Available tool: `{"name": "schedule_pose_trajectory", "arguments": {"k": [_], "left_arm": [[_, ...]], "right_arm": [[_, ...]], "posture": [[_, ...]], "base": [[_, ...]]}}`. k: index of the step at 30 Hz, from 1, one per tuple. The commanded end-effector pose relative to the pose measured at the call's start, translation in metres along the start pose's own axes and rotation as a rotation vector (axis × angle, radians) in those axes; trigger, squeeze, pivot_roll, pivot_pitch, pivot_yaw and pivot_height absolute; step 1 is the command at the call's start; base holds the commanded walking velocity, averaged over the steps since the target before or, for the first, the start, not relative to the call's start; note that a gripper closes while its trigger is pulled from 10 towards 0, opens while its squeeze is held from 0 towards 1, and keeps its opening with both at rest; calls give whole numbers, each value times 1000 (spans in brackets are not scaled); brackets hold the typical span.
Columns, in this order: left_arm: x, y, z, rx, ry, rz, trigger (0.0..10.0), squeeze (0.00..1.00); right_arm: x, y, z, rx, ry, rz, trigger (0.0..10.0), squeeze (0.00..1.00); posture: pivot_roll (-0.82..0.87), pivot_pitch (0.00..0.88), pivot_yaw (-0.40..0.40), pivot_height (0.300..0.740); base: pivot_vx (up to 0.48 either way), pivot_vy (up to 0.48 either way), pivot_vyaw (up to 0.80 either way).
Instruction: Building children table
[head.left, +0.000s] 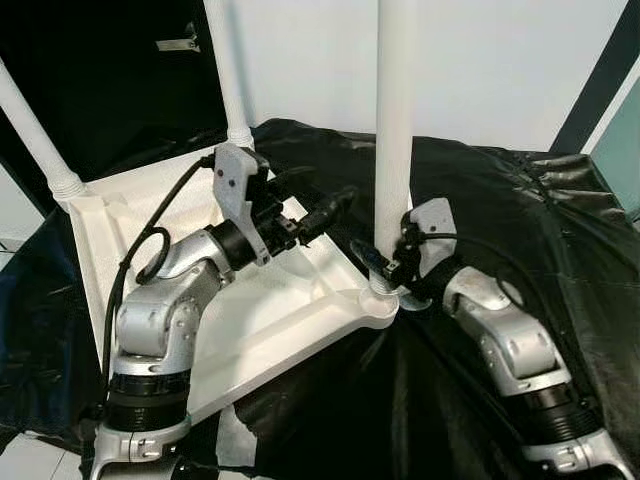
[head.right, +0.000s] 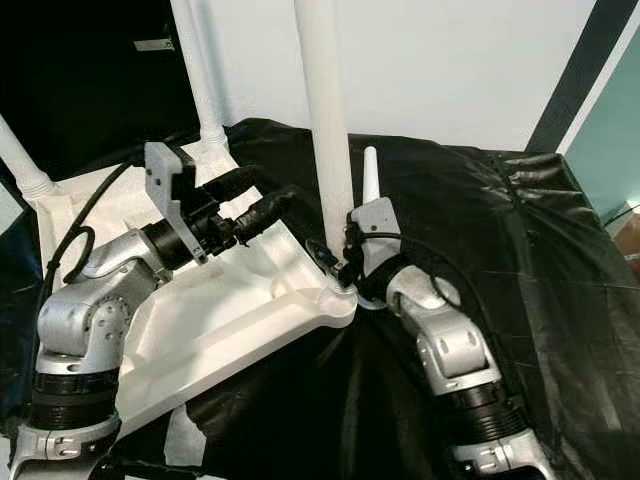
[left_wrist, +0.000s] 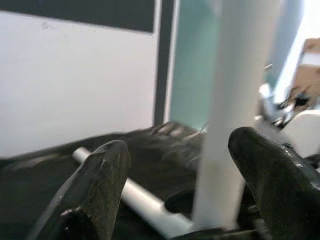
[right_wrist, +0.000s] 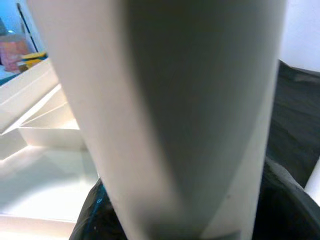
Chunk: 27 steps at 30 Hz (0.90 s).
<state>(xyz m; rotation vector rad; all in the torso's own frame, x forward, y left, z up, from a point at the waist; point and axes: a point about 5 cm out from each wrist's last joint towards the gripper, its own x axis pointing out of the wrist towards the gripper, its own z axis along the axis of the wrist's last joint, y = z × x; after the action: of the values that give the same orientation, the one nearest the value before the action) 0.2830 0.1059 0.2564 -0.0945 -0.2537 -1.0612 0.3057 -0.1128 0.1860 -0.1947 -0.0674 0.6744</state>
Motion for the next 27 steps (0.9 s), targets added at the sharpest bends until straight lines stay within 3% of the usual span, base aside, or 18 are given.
{"name": "schedule_pose_trajectory", "arguments": {"k": [1,4,11,24,25,26,27], "left_arm": [[-2,-15,7,12,-25,-235,10000,0],[-1,-16,7,5,-26,-254,10000,0],[11,-24,11,-14,-63,-346,10000,0],[20,-18,33,-19,-132,-405,10000,0],[20,-17,36,-17,-137,-413,9294,0],[19,-17,37,-15,-140,-419,9294,0],[18,-16,38,-6,-131,-424,6353,0]], "right_arm": [[1,-2,3,-12,-7,24,10000,0],[2,-1,4,-17,-7,54,10000,0],[8,11,14,-56,-16,285,10000,0],[8,14,20,-97,-2,529,10000,0],[7,14,19,-100,5,550,10000,0],[6,14,19,-100,9,563,10000,0],[5,14,18,-108,17,576,10000,0]], "posture": [[-19,0,-13,740],[-20,0,-13,740],[-22,0,-15,740],[-13,0,-32,740],[-11,0,-34,740],[-11,0,-34,740],[-10,0,-34,740]], "base": [[0,0,0],[0,0,0],[0,0,0],[0,0,0],[0,0,0],[0,0,0],[0,0,0]]}}
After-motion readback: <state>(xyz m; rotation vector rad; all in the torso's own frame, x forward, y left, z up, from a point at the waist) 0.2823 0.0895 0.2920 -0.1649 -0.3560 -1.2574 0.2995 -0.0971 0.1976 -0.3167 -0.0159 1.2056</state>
